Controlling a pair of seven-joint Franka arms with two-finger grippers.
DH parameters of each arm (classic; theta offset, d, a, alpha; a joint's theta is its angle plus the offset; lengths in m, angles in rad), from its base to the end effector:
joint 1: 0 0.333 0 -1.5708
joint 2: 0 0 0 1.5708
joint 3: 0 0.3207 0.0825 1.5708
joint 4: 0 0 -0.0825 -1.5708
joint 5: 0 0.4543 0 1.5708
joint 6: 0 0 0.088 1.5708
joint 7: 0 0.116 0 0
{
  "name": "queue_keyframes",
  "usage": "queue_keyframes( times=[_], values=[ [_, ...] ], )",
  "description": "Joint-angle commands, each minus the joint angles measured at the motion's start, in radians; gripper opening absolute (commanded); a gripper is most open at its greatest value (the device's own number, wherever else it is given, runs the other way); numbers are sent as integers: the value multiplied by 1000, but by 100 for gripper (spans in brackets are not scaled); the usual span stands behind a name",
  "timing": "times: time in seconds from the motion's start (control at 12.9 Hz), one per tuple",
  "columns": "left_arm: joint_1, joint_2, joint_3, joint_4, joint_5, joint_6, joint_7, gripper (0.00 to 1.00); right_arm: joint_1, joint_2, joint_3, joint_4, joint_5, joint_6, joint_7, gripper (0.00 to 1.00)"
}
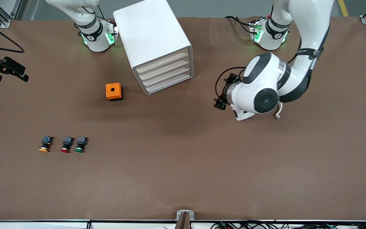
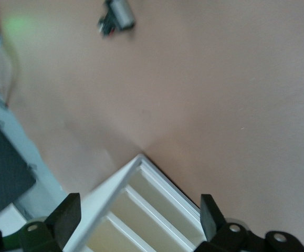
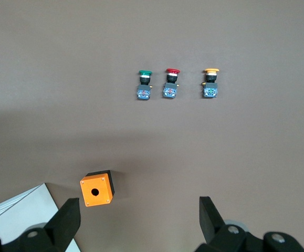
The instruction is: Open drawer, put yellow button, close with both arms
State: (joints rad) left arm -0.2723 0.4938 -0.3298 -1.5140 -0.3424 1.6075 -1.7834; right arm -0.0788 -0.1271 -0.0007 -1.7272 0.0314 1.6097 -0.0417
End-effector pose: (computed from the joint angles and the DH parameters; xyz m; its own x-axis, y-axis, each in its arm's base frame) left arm 0.5800 -0.4108 0.3455 0.1905 0.9131 -0.3605 0.8191 -0.3503 -0.4544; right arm 0.5852 -0.0431 0.6156 0.9992 -0.0390 0.0109 -0.0387 -0.9988 -0.0311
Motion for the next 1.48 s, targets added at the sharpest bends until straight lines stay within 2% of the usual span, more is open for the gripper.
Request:
queue_keyframes(
  times=[0.0,0.39,0.54,0.78,0.93,1.01,1.09,1.24,1.4],
  values=[
    [-37,67,2,41,-111,-17,-239,100,-1,-20,-1,-15,-16,7,5,100],
    [-93,175,2,37,-404,-18,-491,99,-1,-19,-1,-15,-18,4,5,100],
    [-102,199,2,38,-473,-18,-560,73,-2,-19,-1,-12,-19,4,5,100],
    [-136,222,2,38,-544,-18,-634,48,-2,7,-1,23,-19,-5,11,100],
    [-152,233,2,38,-573,-20,-677,43,-2,79,-1,41,-30,-10,2,100],
    [-163,233,2,38,-575,-20,-689,42,-6,93,-1,43,-41,10,2,100],
    [-177,235,2,38,-575,-21,-705,42,-15,162,-2,55,-39,41,2,100],
    [-194,242,2,38,-576,-21,-721,42,-59,233,-2,106,-42,52,0,100],
    [-215,242,2,38,-583,-21,-728,33,-87,294,-2,132,-73,64,-1,100]
  ],
)
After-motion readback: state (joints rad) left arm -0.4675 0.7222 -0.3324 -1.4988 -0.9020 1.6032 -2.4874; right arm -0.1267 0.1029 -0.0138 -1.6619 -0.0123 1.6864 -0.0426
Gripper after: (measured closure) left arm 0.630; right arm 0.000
